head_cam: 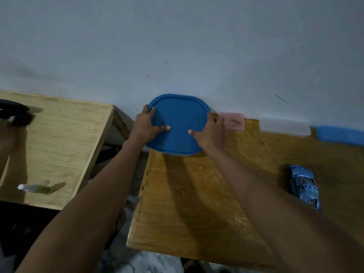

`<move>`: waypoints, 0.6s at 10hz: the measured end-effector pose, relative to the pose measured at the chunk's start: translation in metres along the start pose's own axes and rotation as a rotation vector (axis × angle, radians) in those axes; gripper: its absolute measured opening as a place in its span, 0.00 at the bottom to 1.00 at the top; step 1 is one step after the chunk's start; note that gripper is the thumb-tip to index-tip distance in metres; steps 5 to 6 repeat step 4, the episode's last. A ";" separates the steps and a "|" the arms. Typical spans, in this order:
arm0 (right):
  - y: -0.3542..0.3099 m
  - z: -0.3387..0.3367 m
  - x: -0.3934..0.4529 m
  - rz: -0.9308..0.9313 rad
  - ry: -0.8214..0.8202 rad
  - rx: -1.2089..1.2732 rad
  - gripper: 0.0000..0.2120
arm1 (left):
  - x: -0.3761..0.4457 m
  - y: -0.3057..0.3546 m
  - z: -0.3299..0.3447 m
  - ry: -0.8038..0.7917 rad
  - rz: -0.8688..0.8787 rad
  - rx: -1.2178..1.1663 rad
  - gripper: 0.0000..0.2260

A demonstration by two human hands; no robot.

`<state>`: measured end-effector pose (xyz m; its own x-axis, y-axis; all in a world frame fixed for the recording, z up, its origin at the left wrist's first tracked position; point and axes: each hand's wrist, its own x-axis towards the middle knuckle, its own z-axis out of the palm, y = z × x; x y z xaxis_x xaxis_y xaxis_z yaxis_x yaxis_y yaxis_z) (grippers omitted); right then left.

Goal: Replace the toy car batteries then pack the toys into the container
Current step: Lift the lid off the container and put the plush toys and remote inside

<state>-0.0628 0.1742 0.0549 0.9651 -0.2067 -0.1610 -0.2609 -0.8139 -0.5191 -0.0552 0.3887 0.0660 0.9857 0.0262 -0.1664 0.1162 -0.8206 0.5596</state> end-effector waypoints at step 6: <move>-0.002 -0.008 -0.003 0.005 -0.044 -0.020 0.40 | -0.004 0.005 0.006 0.032 -0.075 0.176 0.41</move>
